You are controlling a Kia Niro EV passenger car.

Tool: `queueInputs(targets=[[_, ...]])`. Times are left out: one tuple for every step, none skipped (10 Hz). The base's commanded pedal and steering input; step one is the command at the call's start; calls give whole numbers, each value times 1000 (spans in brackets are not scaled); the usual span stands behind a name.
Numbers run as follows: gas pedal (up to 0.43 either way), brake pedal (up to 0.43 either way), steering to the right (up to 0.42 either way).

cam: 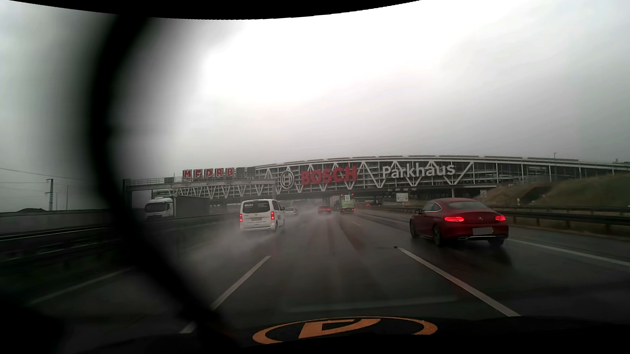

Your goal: Follow the waypoints while adhering to traffic rules and regulations

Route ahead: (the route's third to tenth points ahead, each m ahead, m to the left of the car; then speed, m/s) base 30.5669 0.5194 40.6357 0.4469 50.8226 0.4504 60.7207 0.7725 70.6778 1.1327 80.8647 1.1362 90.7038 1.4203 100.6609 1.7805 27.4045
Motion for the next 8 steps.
queueInputs(targets=[[118, 0, -2], [118, 0, -2], [98, 0, -2], [98, 0, -2], [28, 0, -2], [0, 0, -2], [0, 0, -2], [0, 0, -2]])
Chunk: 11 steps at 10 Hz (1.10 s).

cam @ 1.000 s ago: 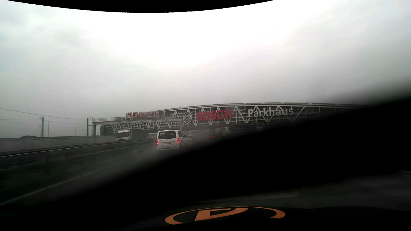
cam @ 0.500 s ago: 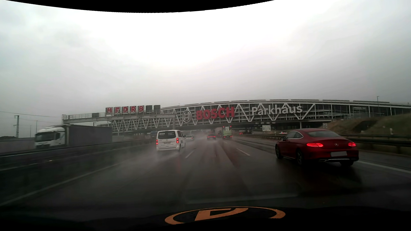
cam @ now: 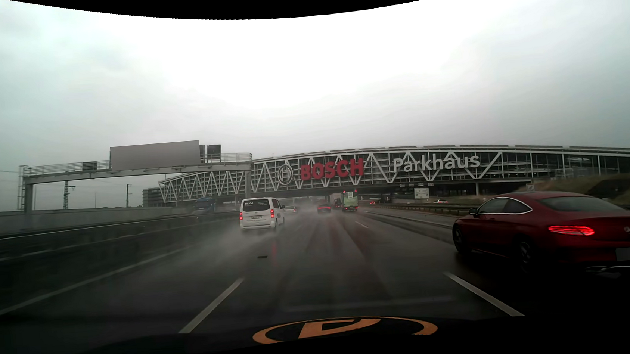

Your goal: Follow the waypoints while adhering to traffic rules and regulations

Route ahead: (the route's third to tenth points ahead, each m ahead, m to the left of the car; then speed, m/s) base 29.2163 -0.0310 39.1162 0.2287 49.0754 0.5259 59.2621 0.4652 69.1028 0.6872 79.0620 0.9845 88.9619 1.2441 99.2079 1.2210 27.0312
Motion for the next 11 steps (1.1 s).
queueInputs(targets=[[0, 0, -2], [0, 0, -2], [0, 0, -1], [0, 0, -1], [0, 0, -1], [0, 0, 0], [8, 0, 0], [47, 0, 0], [67, 0, 0], [67, 0, 0], [79, 0, -1]])
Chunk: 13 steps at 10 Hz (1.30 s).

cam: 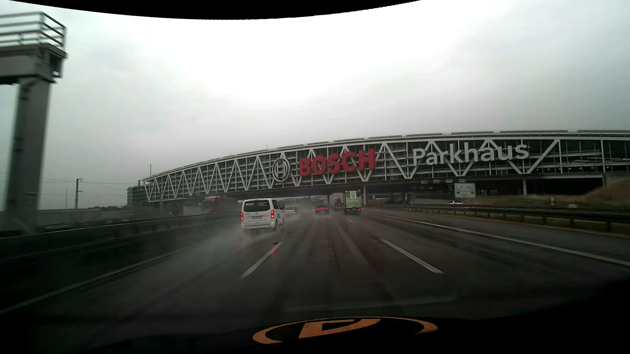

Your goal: Follow the waypoints while adhering to traffic rules and regulations

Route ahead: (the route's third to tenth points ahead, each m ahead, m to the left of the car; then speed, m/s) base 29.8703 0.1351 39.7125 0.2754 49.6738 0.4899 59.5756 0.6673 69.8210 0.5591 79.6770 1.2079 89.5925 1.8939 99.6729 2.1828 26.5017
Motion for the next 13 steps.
queueInputs(targets=[[87, 0, -2], [87, 0, -3], [87, 0, -3], [87, 0, -3], [87, 0, -3], [87, 0, -3], [87, 0, -3], [87, 0, -3], [87, 0, -3], [67, 0, -3], [0, 0, -3], [0, 0, -3], [0, 0, -3]])
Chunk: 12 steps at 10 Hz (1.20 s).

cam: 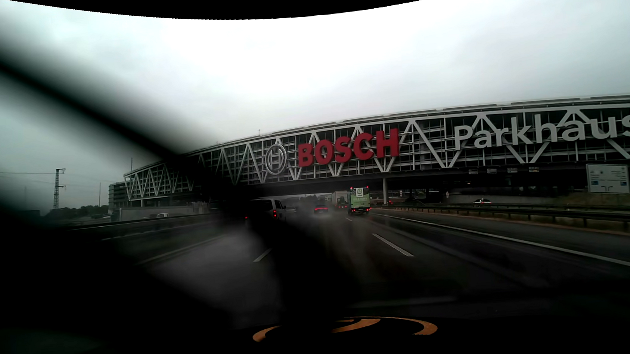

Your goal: Follow the waypoints while adhering to traffic rules and regulations

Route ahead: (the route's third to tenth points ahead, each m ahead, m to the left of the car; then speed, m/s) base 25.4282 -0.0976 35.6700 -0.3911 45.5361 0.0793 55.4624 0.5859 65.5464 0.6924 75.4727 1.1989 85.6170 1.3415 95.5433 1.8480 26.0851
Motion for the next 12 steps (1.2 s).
queueInputs(targets=[[0, 0, -3], [0, 0, -3], [0, 0, -3], [20, 0, -3], [28, 0, -3], [28, 0, -3], [47, 0, -3], [47, 0, -3], [67, 0, -3], [110, 0, -2], [110, 0, -1], [118, 0, -1]])
